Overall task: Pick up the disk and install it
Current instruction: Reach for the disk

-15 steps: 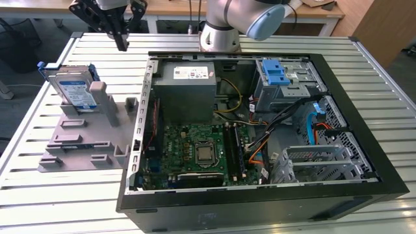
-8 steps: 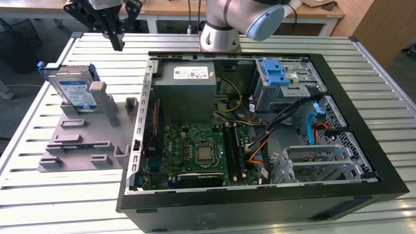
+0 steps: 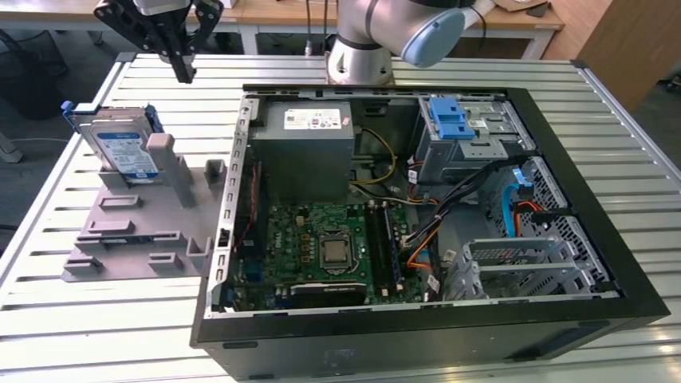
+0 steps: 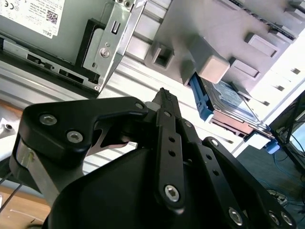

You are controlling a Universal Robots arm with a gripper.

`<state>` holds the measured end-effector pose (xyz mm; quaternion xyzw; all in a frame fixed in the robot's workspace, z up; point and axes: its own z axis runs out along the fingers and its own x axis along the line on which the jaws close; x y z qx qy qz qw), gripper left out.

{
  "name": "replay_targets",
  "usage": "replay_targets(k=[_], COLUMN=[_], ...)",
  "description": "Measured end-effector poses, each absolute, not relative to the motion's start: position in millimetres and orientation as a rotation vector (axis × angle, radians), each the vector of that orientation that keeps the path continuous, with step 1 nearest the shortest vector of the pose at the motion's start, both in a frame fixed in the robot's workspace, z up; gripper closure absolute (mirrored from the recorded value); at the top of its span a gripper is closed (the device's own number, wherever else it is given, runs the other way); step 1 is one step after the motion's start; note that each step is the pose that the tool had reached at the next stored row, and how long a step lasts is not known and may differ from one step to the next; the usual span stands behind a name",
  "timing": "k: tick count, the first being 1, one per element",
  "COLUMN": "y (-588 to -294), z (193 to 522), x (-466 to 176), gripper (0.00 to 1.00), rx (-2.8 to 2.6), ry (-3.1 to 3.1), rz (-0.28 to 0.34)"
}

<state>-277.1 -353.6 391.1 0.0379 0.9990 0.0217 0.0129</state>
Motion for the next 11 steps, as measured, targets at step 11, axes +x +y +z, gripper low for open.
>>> replay_targets(k=[11], y=[-353], z=[391], x=[-291], gripper=[0.89], rx=[0.119], ry=[3.126], rz=[0.067])
